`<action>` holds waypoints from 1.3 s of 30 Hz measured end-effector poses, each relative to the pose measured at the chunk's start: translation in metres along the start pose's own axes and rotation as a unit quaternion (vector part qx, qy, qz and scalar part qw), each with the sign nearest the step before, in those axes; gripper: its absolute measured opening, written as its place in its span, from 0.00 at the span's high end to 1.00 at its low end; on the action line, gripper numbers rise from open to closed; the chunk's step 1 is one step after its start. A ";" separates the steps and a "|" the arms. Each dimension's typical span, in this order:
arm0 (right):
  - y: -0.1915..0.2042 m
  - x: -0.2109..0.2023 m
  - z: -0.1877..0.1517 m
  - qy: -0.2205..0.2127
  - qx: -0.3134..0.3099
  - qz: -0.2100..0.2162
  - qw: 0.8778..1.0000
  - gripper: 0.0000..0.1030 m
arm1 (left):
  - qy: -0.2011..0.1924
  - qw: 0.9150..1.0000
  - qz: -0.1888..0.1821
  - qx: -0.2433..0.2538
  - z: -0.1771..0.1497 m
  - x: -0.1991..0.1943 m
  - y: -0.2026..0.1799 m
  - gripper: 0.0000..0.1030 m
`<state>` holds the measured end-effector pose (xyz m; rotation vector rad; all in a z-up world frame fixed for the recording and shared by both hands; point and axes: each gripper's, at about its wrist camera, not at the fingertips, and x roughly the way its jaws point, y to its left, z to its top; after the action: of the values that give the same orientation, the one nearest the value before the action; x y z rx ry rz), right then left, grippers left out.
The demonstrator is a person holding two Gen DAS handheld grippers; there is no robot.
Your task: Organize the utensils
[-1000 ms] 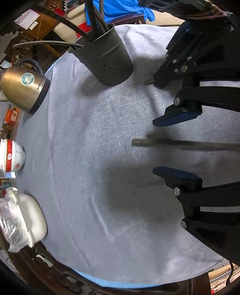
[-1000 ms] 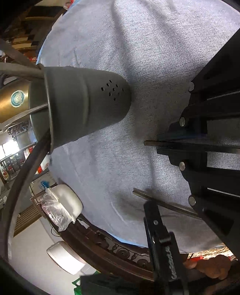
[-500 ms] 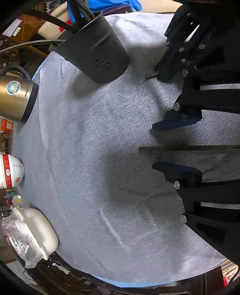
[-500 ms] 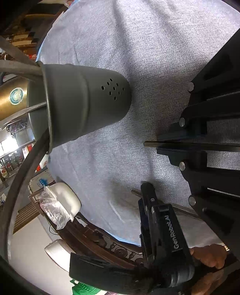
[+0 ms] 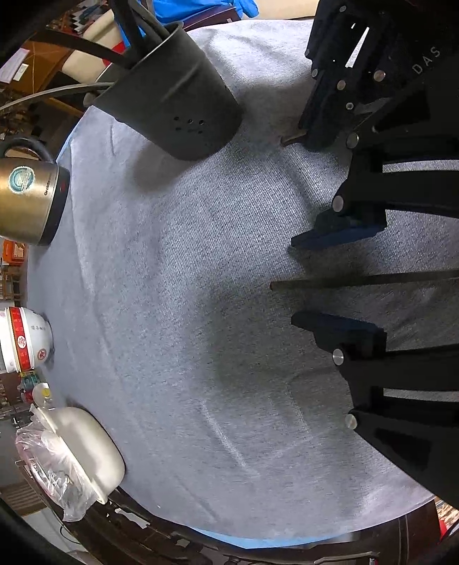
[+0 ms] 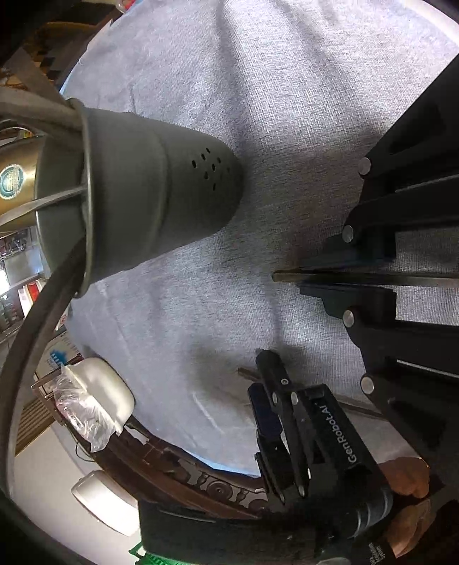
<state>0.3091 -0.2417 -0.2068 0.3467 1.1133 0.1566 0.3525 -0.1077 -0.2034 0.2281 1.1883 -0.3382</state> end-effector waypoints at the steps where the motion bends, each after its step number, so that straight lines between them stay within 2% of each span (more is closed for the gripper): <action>1: 0.001 0.001 0.000 -0.001 -0.003 -0.001 1.000 0.90 | -0.001 1.000 0.000 0.001 -0.001 0.000 -0.001 0.63; 10: 0.004 0.001 -0.001 -0.012 -0.027 -0.009 1.000 0.90 | -0.008 1.000 -0.005 0.008 0.005 0.003 0.003 0.64; 12: 0.003 0.000 -0.002 -0.012 -0.027 -0.008 1.000 0.91 | -0.015 1.000 -0.004 0.006 0.006 0.003 0.005 0.83; 15: 0.002 0.000 -0.003 -0.013 -0.027 -0.007 1.000 0.91 | -0.016 1.000 -0.023 -0.013 0.006 -0.001 0.016 0.93; 20: 0.002 -0.001 -0.003 -0.007 -0.025 -0.006 1.000 0.91 | -0.009 0.997 -0.051 -0.051 0.002 -0.006 0.035 0.95; 26: 0.002 -0.003 -0.005 0.006 -0.023 -0.008 1.000 0.91 | -0.014 0.994 -0.084 -0.067 -0.007 -0.019 0.051 0.95; 30: 0.005 -0.001 -0.001 0.021 -0.024 -0.018 0.999 0.91 | 0.012 0.994 -0.087 -0.071 -0.008 -0.009 0.052 0.95; 35: 0.014 0.004 0.006 0.041 -0.048 -0.034 0.997 0.89 | 0.021 0.993 -0.088 -0.074 -0.010 -0.009 0.051 0.95; 39: 0.014 0.006 0.007 0.035 -0.055 -0.029 0.997 0.90 | 0.027 0.993 -0.091 -0.066 -0.005 -0.006 0.051 0.94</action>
<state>0.3186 -0.2286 -0.2042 0.2124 1.1786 0.1782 0.3650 -0.0576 -0.1998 0.0132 1.2835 -0.4135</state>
